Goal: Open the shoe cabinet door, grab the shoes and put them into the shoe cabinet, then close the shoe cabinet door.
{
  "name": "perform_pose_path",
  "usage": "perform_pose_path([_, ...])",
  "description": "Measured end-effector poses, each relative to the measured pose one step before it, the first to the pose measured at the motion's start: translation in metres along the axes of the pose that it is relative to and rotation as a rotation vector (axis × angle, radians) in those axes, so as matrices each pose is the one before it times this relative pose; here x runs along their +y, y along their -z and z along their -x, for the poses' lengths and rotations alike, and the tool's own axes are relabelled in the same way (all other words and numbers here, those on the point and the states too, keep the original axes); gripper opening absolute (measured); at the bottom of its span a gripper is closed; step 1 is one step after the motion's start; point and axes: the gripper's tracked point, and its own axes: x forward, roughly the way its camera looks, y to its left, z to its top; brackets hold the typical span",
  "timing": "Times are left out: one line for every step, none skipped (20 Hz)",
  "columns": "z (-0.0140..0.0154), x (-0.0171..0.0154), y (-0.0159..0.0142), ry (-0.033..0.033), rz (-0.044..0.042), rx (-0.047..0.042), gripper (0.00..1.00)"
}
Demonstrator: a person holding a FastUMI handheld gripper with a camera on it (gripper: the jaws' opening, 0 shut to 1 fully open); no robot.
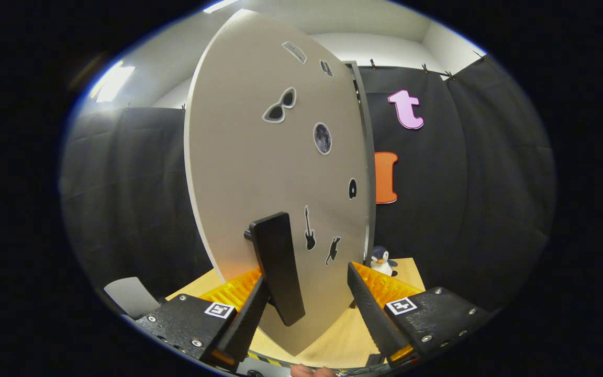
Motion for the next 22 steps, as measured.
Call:
perform_pose_path([-0.00417,0.01101,0.00105,0.00838,0.00245,-0.00289,0.9])
perform_pose_path([-0.00379,0.01001,-0.00031,0.00659,0.00508,-0.00277,0.9])
perform_pose_path([-0.00556,0.00967,0.00131,0.00587,0.00702,0.00065,0.9])
perform_pose_path([-0.00628,0.00861,0.00195,0.00639,0.00837,0.0082,0.91])
perform_pose_path([-0.00607,0.00941,-0.00023,0.00445,0.00568,-0.00141,0.91])
perform_pose_path([-0.00823,0.00787,-0.00142,0.00427,0.00232,-0.00117,0.91])
perform_pose_path([-0.01009,0.00768,-0.00064,0.00159,-0.00376,0.00048,0.91])
perform_pose_path([-0.00963,0.00836,-0.00022,0.0,-0.00792,0.00362,0.91])
perform_pose_path([-0.0108,0.01008,-0.00038,-0.00568,-0.00986,0.00204,0.91])
perform_pose_path([-0.01003,0.00852,-0.00074,-0.00753,-0.009,0.00283,0.91])
perform_pose_path([-0.01104,0.00887,0.00006,-0.01228,-0.00638,0.00398,0.92])
perform_pose_path([-0.01049,0.00766,-0.00131,-0.01081,-0.00191,0.0033,0.92])
perform_pose_path([-0.00986,0.00687,-0.00143,-0.00798,0.00013,0.00404,0.93])
perform_pose_path([-0.01105,0.00688,-0.0009,-0.008,0.00289,0.00534,0.93])
perform_pose_path([-0.00522,0.00233,-0.00073,-0.007,0.01066,-0.00038,0.94])
perform_pose_path([-0.00376,0.00287,-0.00084,-0.00732,0.01477,-0.0022,0.94])
perform_pose_path([-0.00447,0.0031,-0.00318,-0.00354,0.00865,-0.00097,0.94])
perform_pose_path([-0.00643,0.00155,-0.00132,-0.00316,0.00526,0.00165,0.94])
perform_pose_path([-0.00354,0.00242,-0.00086,-0.00217,0.00289,0.0002,0.94])
perform_pose_path([-0.00333,0.00166,-0.00091,0.00053,0.00266,0.00317,0.94])
perform_pose_path([-0.00273,0.00113,-0.00215,0.00214,0.00415,-0.00206,0.94])
perform_pose_path([-0.00304,0.00164,-0.00152,0.00294,0.00555,-0.00455,0.94])
